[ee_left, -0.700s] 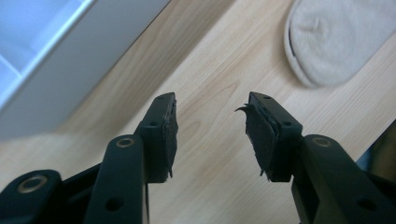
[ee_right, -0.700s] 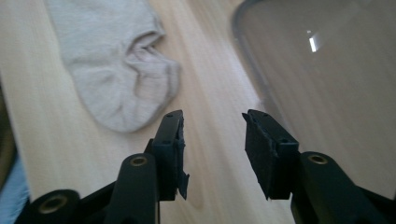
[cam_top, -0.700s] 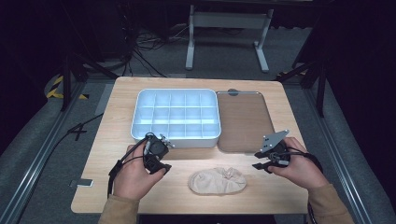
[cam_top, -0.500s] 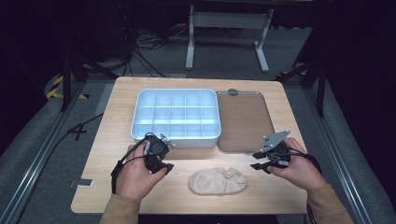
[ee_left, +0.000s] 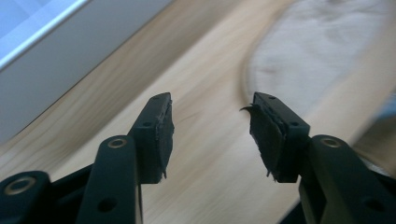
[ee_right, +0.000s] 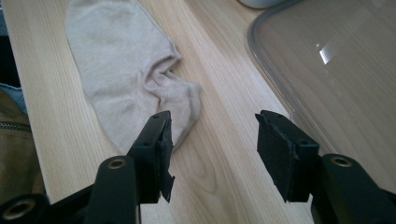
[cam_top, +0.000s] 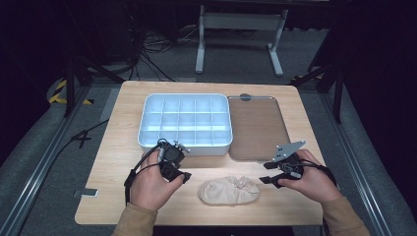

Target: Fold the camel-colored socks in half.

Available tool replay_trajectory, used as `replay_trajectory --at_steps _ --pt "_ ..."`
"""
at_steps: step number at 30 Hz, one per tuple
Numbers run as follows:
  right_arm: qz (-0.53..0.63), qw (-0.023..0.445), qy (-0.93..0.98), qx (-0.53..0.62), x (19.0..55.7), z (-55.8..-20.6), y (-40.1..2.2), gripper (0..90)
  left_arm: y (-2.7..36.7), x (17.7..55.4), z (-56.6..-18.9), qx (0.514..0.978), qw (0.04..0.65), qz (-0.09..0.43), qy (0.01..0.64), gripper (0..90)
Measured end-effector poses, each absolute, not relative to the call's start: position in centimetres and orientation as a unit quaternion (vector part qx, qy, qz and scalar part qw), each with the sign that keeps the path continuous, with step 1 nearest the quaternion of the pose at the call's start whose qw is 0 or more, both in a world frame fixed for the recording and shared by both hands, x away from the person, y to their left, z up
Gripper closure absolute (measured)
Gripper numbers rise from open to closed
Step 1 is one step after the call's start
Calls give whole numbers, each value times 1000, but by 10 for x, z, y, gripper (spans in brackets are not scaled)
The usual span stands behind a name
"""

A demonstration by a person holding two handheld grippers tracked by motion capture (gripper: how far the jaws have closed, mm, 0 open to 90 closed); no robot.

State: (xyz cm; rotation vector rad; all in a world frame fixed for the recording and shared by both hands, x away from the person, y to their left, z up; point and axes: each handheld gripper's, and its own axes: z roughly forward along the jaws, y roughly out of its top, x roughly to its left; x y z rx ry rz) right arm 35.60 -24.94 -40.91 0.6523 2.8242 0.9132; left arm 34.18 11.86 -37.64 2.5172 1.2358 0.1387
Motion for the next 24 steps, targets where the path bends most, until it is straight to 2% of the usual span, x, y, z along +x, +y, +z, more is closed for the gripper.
replay_trajectory --at_steps 4,9,11,15,20,24 --pt "297 52 928 221 355 -412 -252 458 124 345 -379 884 190 12 427 503" --pt "297 54 928 217 353 -415 -251 463 120 343 -374 880 215 12 424 496" --pt "307 58 926 214 352 -415 -250 477 121 344 -376 879 202 27 431 495" --pt "319 65 921 213 351 -414 -250 488 122 345 -380 880 199 16 430 495" --pt "317 66 921 215 351 -415 -251 487 111 341 -376 889 215 3 404 493" --pt "317 61 923 211 350 -416 -247 487 93 330 -368 910 213 -1 355 486"
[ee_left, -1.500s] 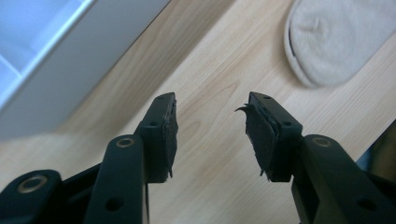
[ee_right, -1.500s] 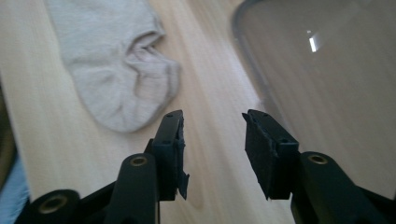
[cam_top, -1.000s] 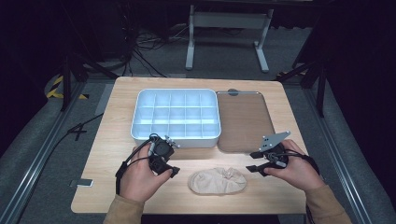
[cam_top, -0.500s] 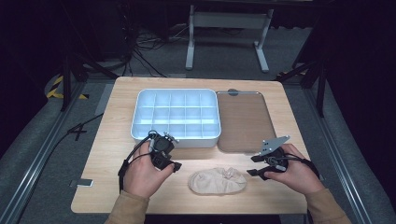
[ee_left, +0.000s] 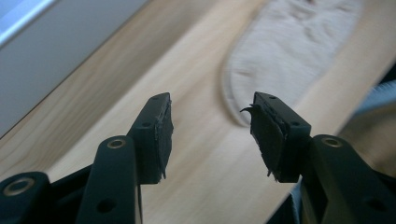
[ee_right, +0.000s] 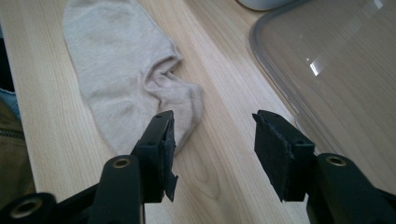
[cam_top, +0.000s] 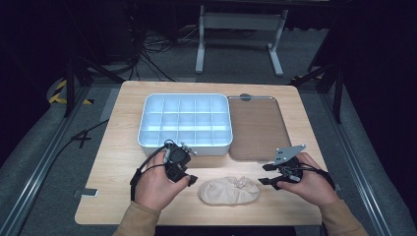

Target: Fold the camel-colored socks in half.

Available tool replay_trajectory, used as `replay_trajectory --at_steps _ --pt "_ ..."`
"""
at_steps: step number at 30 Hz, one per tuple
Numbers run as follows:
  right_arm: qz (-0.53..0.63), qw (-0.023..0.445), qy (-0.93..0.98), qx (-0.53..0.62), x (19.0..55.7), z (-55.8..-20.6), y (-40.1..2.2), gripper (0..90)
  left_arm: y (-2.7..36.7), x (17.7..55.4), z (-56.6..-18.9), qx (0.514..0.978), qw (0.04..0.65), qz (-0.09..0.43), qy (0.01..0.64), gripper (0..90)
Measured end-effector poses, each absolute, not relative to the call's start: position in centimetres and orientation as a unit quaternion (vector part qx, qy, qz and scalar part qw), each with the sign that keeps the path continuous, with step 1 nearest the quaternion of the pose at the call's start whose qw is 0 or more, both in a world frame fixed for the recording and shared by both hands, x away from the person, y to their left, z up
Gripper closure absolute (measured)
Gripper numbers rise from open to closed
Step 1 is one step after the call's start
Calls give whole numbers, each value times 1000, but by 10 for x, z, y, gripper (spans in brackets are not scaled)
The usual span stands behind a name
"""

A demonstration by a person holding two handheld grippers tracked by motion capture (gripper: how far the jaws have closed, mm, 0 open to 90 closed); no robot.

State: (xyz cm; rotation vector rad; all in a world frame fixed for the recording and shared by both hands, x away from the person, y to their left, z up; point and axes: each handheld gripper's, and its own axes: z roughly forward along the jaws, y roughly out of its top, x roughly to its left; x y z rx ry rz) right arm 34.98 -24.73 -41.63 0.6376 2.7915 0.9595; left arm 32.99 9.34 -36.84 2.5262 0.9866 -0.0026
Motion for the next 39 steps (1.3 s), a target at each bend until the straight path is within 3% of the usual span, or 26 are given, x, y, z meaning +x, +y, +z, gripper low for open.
replay_trajectory --at_steps 5,14,24,39 --pt "320 58 924 200 346 -415 -241 484 77 324 -369 916 227 -7 331 476" --pt "319 63 927 189 344 -415 -236 475 66 328 -389 897 273 -23 346 472" --pt "319 59 928 182 342 -415 -234 472 68 339 -427 887 227 -53 398 521" --pt "315 56 930 181 343 -417 -234 468 71 341 -440 885 194 -100 412 600"
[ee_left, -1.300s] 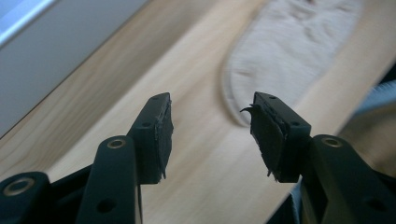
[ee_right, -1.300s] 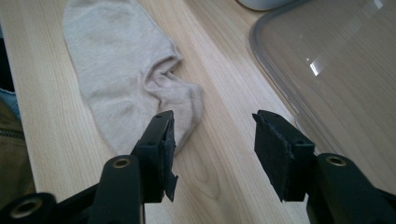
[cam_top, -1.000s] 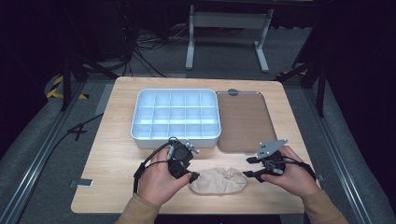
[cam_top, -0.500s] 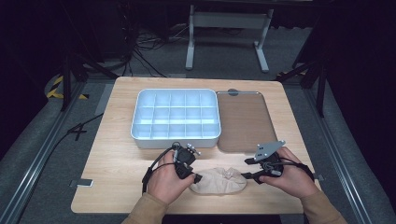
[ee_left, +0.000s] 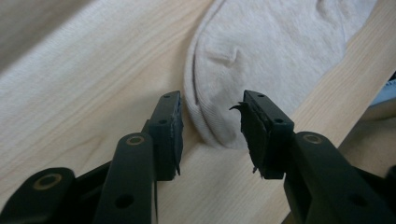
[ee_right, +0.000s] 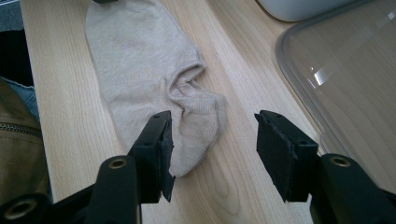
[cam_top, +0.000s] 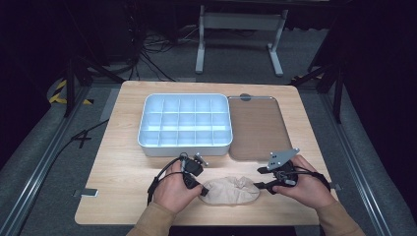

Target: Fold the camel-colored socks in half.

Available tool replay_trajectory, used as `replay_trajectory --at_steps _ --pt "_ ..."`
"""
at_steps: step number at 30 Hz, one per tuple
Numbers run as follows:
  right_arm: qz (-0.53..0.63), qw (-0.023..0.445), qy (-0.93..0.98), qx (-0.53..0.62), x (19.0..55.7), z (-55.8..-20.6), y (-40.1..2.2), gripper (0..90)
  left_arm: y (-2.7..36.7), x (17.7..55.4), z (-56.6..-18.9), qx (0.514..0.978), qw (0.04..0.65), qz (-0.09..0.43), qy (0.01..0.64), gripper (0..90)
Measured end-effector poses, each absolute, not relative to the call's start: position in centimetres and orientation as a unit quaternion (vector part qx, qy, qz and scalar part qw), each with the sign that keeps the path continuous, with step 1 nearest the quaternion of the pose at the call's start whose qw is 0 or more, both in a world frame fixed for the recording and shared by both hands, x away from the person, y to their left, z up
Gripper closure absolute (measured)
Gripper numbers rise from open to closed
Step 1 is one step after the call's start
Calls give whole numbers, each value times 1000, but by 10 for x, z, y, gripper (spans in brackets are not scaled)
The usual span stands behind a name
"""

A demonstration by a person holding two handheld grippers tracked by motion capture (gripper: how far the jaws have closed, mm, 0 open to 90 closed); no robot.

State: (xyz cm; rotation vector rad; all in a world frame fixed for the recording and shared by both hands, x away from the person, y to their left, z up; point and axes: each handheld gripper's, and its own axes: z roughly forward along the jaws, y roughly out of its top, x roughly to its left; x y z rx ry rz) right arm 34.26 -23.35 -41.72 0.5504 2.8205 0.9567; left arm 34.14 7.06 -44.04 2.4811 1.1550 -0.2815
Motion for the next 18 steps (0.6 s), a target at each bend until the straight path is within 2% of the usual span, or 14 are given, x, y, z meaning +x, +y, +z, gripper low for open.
replay_trajectory --at_steps 12,18 --pt "312 54 931 180 342 -419 -231 466 70 341 -441 887 188 -110 408 817" --pt "312 54 932 176 342 -420 -230 467 69 340 -436 888 197 -102 403 844"
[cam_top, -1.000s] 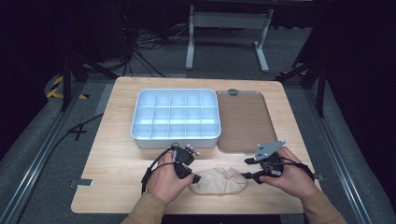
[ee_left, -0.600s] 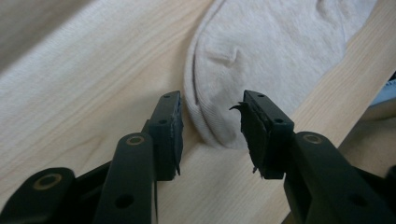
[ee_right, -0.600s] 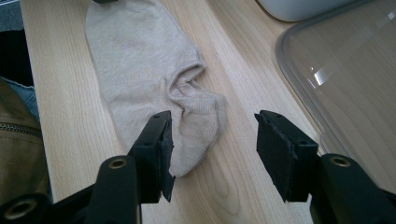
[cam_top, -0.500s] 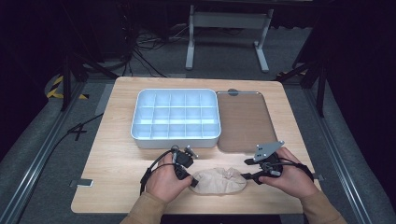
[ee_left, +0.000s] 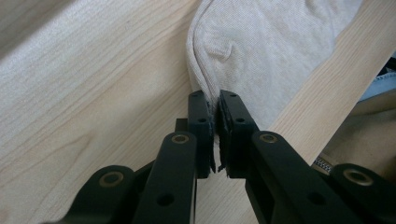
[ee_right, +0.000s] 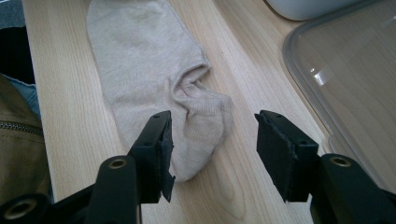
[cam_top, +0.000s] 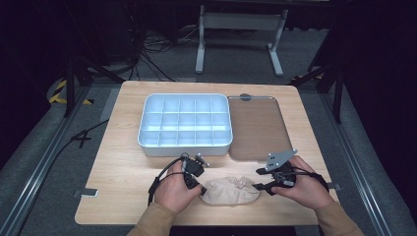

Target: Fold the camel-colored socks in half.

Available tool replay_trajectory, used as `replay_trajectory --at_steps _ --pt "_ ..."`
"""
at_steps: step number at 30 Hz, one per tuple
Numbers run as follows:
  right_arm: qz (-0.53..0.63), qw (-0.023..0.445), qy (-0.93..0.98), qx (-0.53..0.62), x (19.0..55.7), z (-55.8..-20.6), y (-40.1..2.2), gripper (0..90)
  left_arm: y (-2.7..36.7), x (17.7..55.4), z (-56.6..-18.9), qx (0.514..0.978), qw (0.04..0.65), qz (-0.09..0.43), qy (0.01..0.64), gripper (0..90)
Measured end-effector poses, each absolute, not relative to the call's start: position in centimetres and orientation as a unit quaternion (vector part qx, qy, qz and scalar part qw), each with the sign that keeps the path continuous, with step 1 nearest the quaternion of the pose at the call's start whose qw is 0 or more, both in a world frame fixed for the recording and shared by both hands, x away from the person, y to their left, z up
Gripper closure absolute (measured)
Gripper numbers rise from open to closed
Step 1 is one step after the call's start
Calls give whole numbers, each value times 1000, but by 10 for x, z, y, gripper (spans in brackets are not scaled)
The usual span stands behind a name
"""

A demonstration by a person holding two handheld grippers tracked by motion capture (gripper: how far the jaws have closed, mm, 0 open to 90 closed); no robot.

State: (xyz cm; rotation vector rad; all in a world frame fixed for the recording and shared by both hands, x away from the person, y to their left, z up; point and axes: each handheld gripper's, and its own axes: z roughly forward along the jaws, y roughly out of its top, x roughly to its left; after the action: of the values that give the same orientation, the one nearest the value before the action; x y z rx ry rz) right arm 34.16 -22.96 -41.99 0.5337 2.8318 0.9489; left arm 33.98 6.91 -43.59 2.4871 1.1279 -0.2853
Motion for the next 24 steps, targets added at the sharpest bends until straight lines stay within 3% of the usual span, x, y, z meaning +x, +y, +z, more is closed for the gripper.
replay_trajectory --at_steps 3,7,14,24 --pt "315 58 931 175 341 -420 -228 502 69 339 -433 887 203 -100 402 845" --pt "328 37 919 217 339 -416 -225 673 69 337 -429 887 209 -102 400 846" --pt "349 22 913 211 330 -421 -203 858 69 334 -420 887 214 -100 398 847" --pt "354 6 918 181 315 -447 -165 888 70 332 -413 888 220 -96 391 847"
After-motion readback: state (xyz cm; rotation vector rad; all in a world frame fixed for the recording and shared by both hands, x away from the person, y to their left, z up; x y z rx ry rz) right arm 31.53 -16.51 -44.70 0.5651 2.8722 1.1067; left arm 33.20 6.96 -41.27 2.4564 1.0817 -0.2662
